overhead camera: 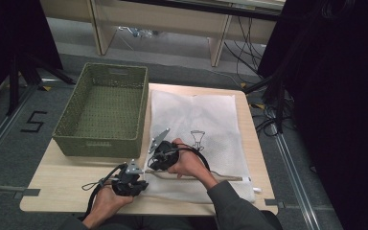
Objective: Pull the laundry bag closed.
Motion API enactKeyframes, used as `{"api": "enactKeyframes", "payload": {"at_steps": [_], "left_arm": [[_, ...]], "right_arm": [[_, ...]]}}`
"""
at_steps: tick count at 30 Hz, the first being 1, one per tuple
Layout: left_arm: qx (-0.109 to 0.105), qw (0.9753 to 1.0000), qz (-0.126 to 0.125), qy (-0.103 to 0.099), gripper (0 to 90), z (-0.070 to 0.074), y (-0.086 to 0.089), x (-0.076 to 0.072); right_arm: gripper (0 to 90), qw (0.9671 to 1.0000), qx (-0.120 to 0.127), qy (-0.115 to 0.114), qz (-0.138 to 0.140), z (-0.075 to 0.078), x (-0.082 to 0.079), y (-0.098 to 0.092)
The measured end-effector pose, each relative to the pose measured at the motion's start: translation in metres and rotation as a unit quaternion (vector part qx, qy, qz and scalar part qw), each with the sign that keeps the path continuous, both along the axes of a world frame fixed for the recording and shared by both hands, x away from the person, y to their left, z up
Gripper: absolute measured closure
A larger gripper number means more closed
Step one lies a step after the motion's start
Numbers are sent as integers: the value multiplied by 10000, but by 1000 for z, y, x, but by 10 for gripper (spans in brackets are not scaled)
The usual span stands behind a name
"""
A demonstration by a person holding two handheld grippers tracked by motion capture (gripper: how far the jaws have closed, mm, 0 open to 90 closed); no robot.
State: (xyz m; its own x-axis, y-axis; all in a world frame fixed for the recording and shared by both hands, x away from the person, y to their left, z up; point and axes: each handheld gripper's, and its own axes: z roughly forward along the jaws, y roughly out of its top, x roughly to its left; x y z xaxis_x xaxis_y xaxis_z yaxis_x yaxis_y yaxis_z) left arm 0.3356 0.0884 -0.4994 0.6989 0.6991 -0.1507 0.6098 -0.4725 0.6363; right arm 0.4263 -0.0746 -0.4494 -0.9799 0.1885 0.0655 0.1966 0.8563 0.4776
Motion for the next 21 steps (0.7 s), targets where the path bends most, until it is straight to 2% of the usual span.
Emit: {"api": "enactKeyframes", "payload": {"at_steps": [3,7,10,11,17,19,21], "left_arm": [[-5,10000,13,-21,852,0,0,0],[-4,10000,14,-27,846,0,0,0],[-24,10000,24,-28,845,0,0,0],[-28,10000,26,-31,845,0,0,0],[-46,10000,39,-32,844,0,0,0],[-44,10000,36,-25,845,0,0,0],[-42,10000,31,-26,846,0,0,0]], "right_arm": [[878,10000,69,12,46,-2,-2,4],[804,10000,-32,-88,35,-6,-3,14],[796,9999,-20,-132,70,-9,-1,18],[788,10000,34,-52,21,-9,-2,20],[778,10000,-59,29,72,-14,-3,26],[813,9999,-90,-32,109,-14,-3,26],[819,9999,-141,0,94,-14,-3,25]]}}
